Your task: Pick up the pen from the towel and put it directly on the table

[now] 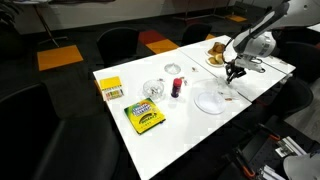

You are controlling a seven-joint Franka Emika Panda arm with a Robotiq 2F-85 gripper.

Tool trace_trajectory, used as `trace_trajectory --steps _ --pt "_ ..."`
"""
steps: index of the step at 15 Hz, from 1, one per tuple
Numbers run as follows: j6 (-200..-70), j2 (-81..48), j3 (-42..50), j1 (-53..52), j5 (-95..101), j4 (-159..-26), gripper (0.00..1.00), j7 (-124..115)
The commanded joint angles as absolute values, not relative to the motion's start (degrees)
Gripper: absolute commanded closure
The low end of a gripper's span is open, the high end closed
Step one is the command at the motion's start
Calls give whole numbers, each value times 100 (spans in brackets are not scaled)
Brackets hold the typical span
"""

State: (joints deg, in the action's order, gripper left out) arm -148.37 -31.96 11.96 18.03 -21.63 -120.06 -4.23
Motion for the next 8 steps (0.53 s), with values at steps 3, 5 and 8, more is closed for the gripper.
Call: trace_trajectory --steps 3,5,8 --pt "-14733 -2949 1103 1510 -1511 -12092 96 -432" --pt "-14559 -2999 1010 1414 -1263 -11947 96 -346" --pt "-14393 -3069 795 1363 -1043 -11733 96 -75"
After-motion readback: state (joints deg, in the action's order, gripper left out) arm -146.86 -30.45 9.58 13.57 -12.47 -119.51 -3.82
